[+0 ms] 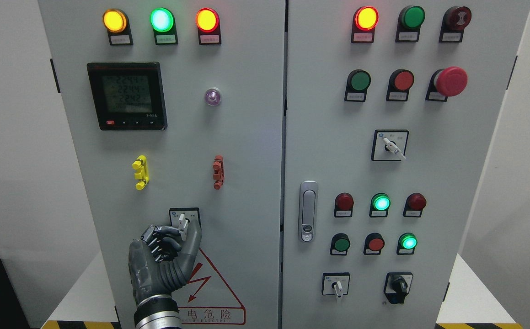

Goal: Turn on light switch 1

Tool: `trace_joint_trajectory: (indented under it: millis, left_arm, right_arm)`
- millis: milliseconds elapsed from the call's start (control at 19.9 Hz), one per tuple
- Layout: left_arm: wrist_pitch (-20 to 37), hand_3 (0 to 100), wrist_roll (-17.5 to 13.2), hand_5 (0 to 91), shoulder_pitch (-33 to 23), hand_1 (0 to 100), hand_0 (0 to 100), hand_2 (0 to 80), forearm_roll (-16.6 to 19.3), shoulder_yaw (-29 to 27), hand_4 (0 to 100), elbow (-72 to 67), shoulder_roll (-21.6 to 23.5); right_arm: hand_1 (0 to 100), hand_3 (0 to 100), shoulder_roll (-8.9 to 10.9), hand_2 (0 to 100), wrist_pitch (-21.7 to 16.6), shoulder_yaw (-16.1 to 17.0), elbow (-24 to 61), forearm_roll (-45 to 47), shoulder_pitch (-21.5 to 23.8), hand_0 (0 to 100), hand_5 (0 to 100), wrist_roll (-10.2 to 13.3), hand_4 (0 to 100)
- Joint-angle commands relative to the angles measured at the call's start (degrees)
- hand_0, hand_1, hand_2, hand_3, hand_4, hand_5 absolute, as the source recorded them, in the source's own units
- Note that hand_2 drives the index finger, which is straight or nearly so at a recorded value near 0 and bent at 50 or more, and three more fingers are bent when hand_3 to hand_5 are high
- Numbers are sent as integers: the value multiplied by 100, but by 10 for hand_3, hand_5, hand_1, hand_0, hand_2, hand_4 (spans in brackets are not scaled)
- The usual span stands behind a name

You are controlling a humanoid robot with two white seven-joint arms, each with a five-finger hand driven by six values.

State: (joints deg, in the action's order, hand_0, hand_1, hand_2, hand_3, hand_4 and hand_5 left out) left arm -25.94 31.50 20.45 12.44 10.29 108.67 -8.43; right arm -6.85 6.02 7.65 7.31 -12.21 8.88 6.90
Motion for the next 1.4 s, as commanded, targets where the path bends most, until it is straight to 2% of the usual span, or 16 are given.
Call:
trace_joint_trajectory:
  millis: [0, 752, 1354]
  left_arm:
    - [1, 901, -4, 808, 3, 633, 155, 630, 57, -1, 889, 5, -1]
    - [-7, 906, -12, 810, 3, 611, 223, 632, 57, -10, 892, -4, -1]
    - [-7, 909, -21, 808, -14, 571, 322, 636, 57, -10, 896, -13, -1]
  right_arm:
    - [0, 0, 0, 0, -4, 0, -2, 0, 0, 55, 0, -4, 0]
    - [0, 0, 0, 0, -4, 0, -2, 0, 0, 54, 0, -4, 0]
    - [0, 0, 0, 0, -4, 0, 7, 0, 0, 54, 0, -4, 0]
